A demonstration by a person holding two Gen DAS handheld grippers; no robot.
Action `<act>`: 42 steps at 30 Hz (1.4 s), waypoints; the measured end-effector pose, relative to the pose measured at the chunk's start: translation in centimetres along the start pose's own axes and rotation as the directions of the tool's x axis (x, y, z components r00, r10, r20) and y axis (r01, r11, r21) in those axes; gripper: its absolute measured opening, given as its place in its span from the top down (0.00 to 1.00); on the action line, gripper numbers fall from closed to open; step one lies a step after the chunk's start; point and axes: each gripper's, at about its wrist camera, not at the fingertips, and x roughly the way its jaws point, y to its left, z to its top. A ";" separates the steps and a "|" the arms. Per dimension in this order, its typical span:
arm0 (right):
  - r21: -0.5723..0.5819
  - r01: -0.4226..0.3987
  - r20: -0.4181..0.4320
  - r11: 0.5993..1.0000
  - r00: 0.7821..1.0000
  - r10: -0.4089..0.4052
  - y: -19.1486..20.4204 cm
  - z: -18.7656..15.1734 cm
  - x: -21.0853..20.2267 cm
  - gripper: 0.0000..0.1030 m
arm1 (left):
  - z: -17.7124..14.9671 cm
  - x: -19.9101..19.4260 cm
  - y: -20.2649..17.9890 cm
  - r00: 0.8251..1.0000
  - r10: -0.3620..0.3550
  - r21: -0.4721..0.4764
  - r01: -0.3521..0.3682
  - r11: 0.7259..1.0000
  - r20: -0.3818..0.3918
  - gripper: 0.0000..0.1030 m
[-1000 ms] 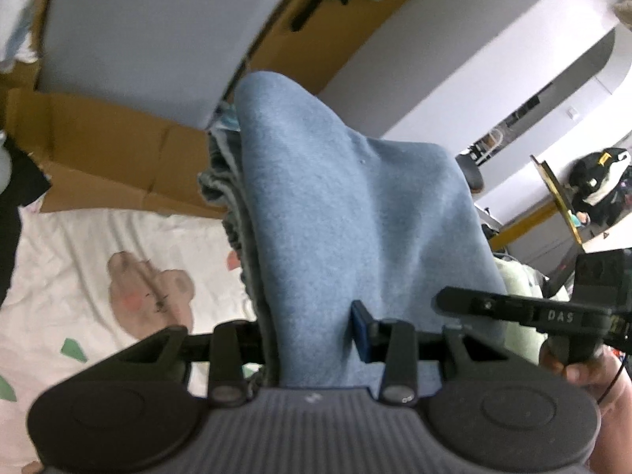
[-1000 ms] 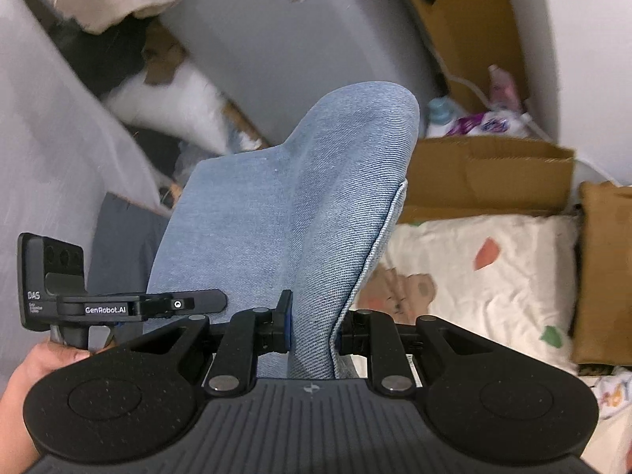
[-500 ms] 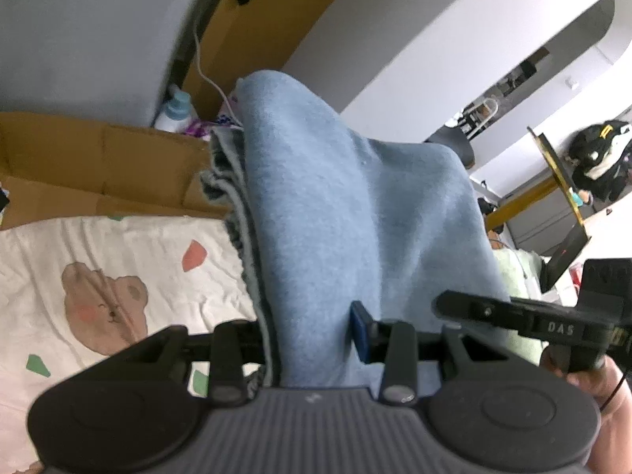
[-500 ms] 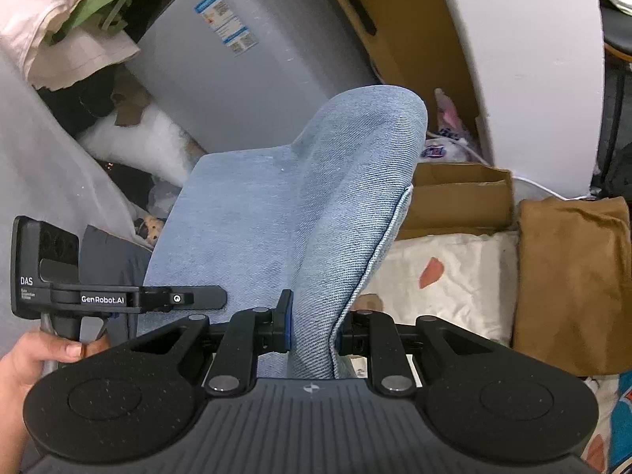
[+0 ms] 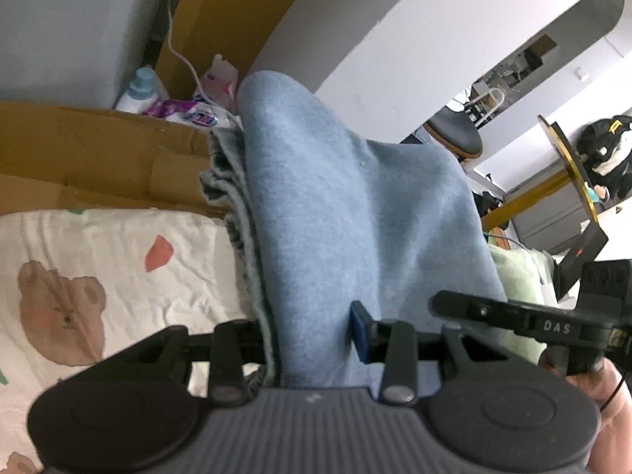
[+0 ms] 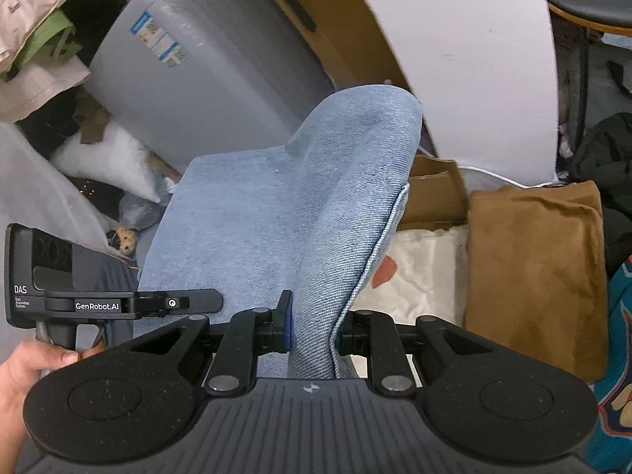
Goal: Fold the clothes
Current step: 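Lift the folded jeans stack off the bed with both tools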
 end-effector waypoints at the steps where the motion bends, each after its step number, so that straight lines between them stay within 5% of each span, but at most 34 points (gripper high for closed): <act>1: -0.001 0.006 0.000 1.000 1.000 -0.006 -0.7 0.1 0.0 0.82 | 0.0 0.7 -0.3 1.000 -0.002 0.002 0.002 1.000 0.002 0.61; 11: -0.008 0.038 0.010 0.999 0.999 -0.038 -8.3 1.0 0.8 0.82 | 0.8 7.9 -2.4 1.000 -0.008 0.040 0.008 0.999 -0.002 0.61; 21: -0.046 0.077 0.040 0.996 0.996 -0.076 -14.6 3.1 3.9 0.82 | 0.9 15.2 -1.8 0.998 -0.027 -0.027 0.029 0.999 0.054 0.61; 42: 0.033 0.265 0.039 0.964 0.963 -0.267 -26.4 3.2 10.4 0.82 | 1.6 30.6 -1.3 0.998 -0.036 -0.042 0.034 0.999 -0.047 0.61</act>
